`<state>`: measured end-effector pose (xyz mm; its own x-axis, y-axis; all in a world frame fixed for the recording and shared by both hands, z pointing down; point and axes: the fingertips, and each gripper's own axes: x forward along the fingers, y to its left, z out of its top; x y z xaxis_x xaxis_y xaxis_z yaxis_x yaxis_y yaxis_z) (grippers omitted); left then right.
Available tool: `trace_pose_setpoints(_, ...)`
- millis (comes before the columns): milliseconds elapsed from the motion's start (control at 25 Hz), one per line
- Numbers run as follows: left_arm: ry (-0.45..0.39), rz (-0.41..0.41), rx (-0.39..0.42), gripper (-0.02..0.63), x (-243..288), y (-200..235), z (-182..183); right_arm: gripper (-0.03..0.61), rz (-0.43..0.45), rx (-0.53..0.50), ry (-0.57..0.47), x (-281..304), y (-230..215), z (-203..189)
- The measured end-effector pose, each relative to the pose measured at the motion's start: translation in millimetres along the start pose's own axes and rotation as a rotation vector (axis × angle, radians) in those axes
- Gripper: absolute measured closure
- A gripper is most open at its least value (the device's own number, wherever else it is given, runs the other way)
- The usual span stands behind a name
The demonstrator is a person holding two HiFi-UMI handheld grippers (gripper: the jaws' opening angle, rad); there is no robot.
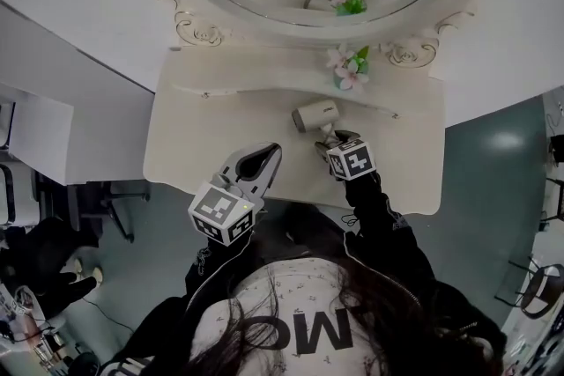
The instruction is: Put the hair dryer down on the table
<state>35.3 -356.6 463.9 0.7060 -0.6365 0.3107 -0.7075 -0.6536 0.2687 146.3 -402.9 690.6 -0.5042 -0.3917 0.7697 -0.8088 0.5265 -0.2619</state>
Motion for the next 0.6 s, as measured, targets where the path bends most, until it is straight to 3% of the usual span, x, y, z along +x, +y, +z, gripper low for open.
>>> trace_pose_setpoints(600,-0.003,0.027,0.002,0.62,-18.0,11.2,-3.7,0.331,-0.005,0.033,-0.018,10.8,-19.2,16.8)
